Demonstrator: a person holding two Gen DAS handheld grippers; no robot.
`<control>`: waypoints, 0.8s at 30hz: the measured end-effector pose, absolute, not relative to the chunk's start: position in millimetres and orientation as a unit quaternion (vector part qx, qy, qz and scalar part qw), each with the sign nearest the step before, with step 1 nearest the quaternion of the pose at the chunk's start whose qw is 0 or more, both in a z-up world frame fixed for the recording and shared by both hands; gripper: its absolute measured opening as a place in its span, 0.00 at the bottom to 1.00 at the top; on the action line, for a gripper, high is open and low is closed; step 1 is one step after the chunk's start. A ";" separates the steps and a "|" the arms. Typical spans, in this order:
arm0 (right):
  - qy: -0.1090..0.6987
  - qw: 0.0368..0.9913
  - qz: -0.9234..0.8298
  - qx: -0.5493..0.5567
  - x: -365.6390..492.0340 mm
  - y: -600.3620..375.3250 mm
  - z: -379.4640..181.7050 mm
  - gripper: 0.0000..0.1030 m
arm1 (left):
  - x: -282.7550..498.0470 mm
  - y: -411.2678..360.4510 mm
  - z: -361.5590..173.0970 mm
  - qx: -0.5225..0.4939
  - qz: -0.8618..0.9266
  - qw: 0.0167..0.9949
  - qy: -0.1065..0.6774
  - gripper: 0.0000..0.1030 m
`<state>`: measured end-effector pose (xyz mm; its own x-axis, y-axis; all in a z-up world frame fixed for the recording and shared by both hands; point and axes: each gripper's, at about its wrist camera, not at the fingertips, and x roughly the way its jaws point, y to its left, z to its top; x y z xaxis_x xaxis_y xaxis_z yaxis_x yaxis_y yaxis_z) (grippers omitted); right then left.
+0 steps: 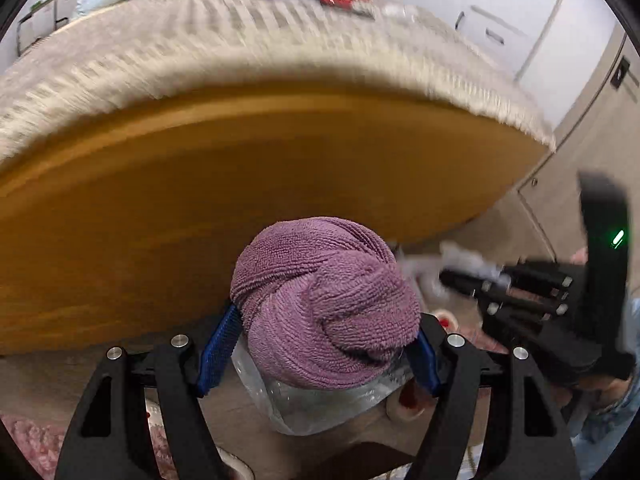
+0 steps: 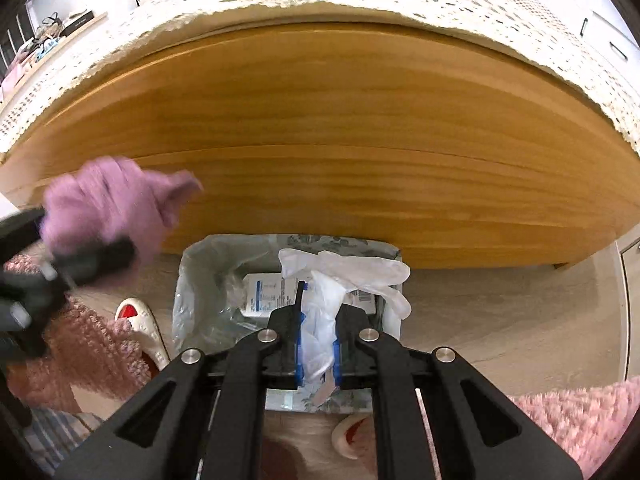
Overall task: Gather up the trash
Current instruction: 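Open the left tool to drop the purple cloth into the butterfly-print bag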
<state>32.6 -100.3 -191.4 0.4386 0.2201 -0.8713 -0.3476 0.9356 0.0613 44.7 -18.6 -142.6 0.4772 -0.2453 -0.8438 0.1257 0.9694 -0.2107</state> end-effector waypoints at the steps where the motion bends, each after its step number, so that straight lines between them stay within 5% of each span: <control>1: 0.502 0.846 0.170 -0.062 34.1 -100.3 -192.4 0.09 | 46.4 -21.9 -149.1 -0.062 -0.109 0.852 0.508 0.69; 10: 0.499 0.845 0.186 -0.042 40.4 -107.4 -198.9 0.09 | 68.7 -34.0 -215.0 -0.075 -0.086 0.802 0.587 0.70; 13: 0.496 0.848 0.185 -0.029 42.3 -112.9 -196.4 0.09 | 77.0 -34.4 -227.5 -0.079 -0.076 0.784 0.611 0.74; 16: 0.499 0.846 0.184 -0.020 42.4 -116.3 -195.1 0.09 | 78.8 -29.0 -228.0 -0.089 -0.055 0.786 0.609 0.93; 24: 0.505 0.841 0.191 -0.021 44.2 -117.1 -195.8 0.09 | 74.5 -10.6 -224.4 -0.104 -0.009 0.789 0.606 0.93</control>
